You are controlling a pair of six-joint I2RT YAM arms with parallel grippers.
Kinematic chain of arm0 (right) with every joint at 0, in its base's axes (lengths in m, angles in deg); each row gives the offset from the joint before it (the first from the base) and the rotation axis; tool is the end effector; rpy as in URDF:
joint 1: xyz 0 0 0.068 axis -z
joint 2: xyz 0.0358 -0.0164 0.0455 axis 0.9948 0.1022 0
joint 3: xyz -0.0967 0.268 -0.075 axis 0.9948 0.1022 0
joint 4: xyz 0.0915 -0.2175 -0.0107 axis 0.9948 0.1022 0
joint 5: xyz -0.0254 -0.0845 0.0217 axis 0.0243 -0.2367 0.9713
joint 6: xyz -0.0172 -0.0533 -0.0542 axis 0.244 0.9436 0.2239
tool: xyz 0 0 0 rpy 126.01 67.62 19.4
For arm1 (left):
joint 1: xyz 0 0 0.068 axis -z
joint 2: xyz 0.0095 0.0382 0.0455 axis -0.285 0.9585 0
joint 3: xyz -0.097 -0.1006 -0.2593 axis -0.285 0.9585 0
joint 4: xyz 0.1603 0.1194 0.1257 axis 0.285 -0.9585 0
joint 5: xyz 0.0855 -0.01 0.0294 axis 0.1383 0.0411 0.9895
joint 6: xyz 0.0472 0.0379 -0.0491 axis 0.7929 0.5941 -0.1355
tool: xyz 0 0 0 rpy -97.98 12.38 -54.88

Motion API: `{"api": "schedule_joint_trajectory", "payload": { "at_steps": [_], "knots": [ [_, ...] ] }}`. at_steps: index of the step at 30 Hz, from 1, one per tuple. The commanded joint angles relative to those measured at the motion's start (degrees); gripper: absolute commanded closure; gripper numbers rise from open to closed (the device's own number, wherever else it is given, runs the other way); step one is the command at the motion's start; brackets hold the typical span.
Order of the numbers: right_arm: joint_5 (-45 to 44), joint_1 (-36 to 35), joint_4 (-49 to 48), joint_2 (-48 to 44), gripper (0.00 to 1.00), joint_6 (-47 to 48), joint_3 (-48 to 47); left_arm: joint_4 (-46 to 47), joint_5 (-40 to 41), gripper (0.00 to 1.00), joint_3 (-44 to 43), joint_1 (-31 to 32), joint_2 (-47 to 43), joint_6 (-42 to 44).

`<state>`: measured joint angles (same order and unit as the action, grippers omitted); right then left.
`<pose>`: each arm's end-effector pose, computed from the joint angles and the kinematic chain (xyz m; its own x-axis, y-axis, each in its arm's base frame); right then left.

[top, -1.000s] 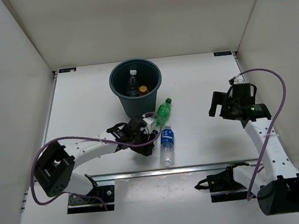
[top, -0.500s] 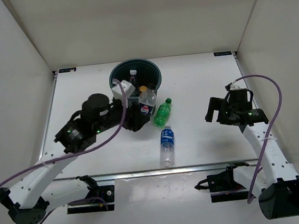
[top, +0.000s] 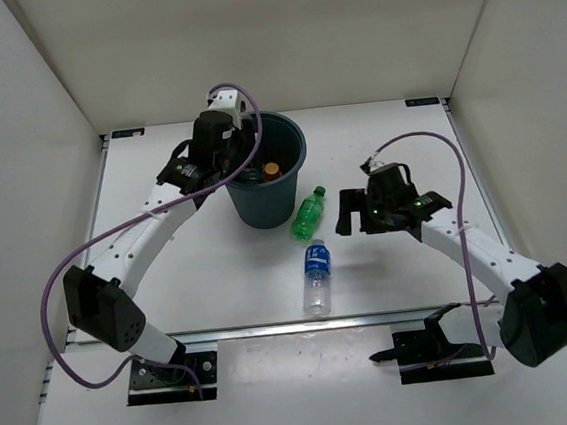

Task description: Put the plastic bottles in the bin

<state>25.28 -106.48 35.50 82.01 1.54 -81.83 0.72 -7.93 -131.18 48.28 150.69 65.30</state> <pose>0.2049 0.0911 0.2589 -0.8138 0.0623 -0.5778 -0.1458 0.9405 0.3068 0.2982 -0.1679 0.3916 -0.4662 -0.0106 -0.8846 0.2415 0.9604 -0.1388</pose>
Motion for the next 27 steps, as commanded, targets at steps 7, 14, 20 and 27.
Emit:
{"api": "schedule_joint_trajectory", "payload": {
  "at_steps": [7,14,20,27],
  "knots": [
    [-4.56,-4.28,-11.2,10.59,0.01,-5.44,-8.33,-3.73,5.85,0.02,-4.42,-0.79,-4.16,1.01],
    [-9.75,-5.95,-15.16,18.41,0.01,-11.33,-10.97,-11.89,7.35,0.01,6.89,2.02,-17.15,-0.83],
    [-16.78,-8.85,-22.1,23.16,0.01,-14.84,-11.67,-18.39,2.26,0.01,25.44,-3.24,-34.64,-8.47],
    [-15.39,-10.17,-28.69,28.88,0.01,-19.67,-11.59,-24.82,-1.78,0.01,36.26,-5.0,-47.32,-14.81]
  ]
}}
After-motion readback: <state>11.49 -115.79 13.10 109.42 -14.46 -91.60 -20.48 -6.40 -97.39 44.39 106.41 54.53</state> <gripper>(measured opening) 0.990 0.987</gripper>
